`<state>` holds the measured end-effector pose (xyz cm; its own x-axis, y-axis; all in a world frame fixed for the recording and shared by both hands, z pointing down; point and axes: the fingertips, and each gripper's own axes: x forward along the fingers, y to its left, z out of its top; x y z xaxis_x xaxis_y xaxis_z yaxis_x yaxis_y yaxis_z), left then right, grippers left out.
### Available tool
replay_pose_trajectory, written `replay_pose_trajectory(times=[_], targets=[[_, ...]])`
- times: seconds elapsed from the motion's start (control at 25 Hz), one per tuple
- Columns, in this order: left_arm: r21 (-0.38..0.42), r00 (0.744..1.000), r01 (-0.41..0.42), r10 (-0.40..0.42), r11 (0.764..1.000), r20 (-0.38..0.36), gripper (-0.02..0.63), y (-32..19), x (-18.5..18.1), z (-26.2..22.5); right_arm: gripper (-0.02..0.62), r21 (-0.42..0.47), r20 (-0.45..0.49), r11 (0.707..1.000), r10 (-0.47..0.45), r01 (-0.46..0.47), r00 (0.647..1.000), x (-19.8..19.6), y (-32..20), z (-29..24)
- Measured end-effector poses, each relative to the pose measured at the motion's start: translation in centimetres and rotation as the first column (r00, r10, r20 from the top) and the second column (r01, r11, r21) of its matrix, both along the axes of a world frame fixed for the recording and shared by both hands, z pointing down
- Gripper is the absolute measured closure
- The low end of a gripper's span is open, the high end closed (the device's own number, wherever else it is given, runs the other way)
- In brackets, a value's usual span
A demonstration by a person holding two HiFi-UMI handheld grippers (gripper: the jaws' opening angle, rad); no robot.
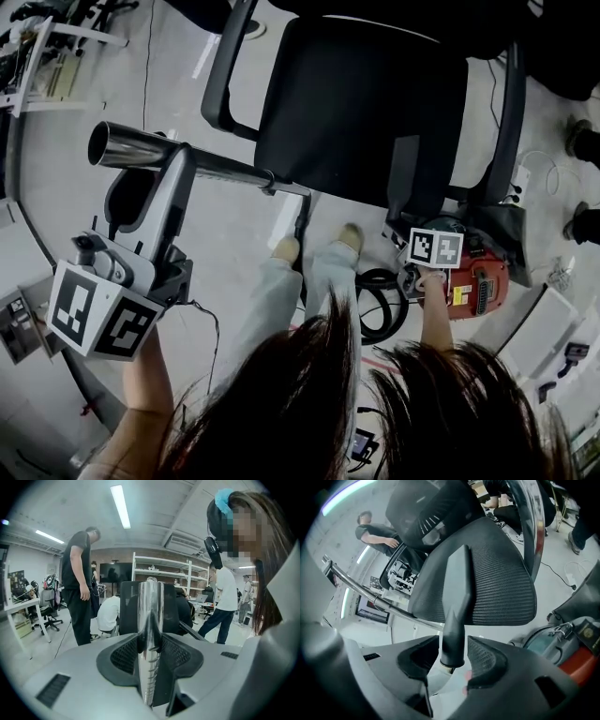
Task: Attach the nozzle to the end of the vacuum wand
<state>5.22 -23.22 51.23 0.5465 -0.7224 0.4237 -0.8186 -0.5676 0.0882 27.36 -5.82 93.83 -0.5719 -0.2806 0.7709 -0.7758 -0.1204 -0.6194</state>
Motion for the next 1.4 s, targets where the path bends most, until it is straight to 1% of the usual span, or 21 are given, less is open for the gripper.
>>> replay_pose_trajectory(times=[0.44,0.76,0.84,0.96,1.4], targets=[[-0.003,1.000,0.007,-0.007,1.000,0.005,0.456,0.2,0.1,0.1,0.416,-0.018,0.033,1.000,-0.010,0.010,0.999,-1.0,-0.3,1.7],[-0.004,1.000,0.005,-0.005,1.000,0.002,0.456,0.0,0.0,0.1,0.416,-0.045,0.034,0.999,-0.019,0.021,0.999,-1.3,-1.0,2.6],[-0.004,1.000,0.006,-0.006,1.000,0.002,0.456,0.1,0.0,0.2,0.416,-0.049,0.053,0.998,-0.021,0.024,0.998,-1.5,-0.9,2.6],[-0.007,1.000,0.005,-0.005,1.000,0.001,0.456,0.1,-0.1,0.2,0.416,-0.052,0.095,0.999,-0.008,0.013,0.995,-1.8,-0.8,2.3],[-0.016,1.000,0.006,-0.006,1.000,0.016,0.456,-0.1,0.2,0.3,0.416,-0.079,0.124,0.996,0.049,-0.040,0.991,-2.4,-0.5,1.3]])
